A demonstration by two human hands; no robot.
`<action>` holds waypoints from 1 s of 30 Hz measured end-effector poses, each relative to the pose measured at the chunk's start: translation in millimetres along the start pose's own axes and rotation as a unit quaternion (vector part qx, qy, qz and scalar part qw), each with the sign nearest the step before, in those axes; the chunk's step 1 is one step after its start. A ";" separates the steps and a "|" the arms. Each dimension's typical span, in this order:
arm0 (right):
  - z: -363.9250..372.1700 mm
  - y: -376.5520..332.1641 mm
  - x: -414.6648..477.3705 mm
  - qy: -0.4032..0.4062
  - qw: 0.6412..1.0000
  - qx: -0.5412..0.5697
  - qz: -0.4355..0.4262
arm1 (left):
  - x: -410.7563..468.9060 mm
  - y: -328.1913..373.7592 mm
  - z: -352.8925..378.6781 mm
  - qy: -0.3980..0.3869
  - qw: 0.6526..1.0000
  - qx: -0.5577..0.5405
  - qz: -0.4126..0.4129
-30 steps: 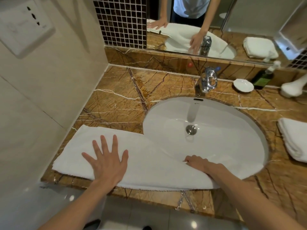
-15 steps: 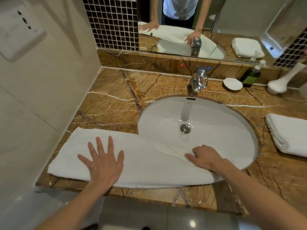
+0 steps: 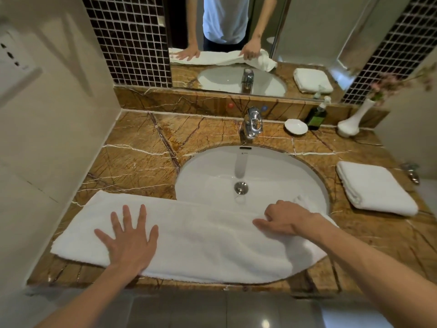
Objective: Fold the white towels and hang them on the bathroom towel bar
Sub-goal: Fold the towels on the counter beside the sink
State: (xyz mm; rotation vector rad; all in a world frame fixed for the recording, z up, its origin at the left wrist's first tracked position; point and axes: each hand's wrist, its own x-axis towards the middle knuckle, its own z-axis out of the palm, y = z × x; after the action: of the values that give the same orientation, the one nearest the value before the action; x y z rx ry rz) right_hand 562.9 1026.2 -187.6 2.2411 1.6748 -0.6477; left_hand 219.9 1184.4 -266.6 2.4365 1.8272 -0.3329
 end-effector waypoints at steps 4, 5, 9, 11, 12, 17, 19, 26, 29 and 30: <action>4.9 0.5 -16.2 -0.036 0.999 -0.015 0.024 | -1.4 0.4 -4.2 -0.011 0.999 0.010 0.031; 9.5 0.2 -18.3 -0.017 0.999 -0.023 0.023 | -1.4 0.5 -4.4 -0.012 0.999 0.008 0.033; 32.5 4.1 -17.9 0.076 0.996 -0.039 0.017 | -1.3 0.9 -3.2 -0.003 1.000 0.003 0.029; 42.8 7.6 -15.9 0.095 0.995 -0.034 0.023 | -1.4 0.7 -1.5 0.007 1.000 -0.003 0.023; 46.8 10.1 -15.2 0.102 0.994 -0.032 0.028 | -1.4 0.4 -0.6 0.011 1.000 -0.004 0.022; 55.0 24.8 -17.7 0.155 0.986 -0.011 0.064 | -1.2 -1.2 0.7 0.013 0.999 -0.014 0.031; 51.3 28.8 -20.6 0.153 0.987 0.000 0.053 | -0.6 -1.8 1.0 0.011 0.999 -0.018 0.033; 12.6 49.1 -39.9 0.057 0.994 -0.094 -0.005 | -0.3 -1.7 1.0 0.011 0.999 -0.015 0.034; 6.0 48.8 -37.3 0.017 0.992 -0.128 -0.008 | -0.6 -1.2 0.4 0.013 0.999 -0.016 0.033; 6.9 48.2 -35.4 0.010 0.990 -0.138 -0.005 | -1.0 -1.1 0.2 0.012 0.999 -0.016 0.033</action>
State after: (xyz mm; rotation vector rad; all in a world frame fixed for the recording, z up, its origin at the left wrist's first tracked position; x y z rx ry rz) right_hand 599.3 979.2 -178.2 2.0509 1.6709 -0.3684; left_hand 218.6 1183.8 -266.5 2.4846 1.7415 -0.2680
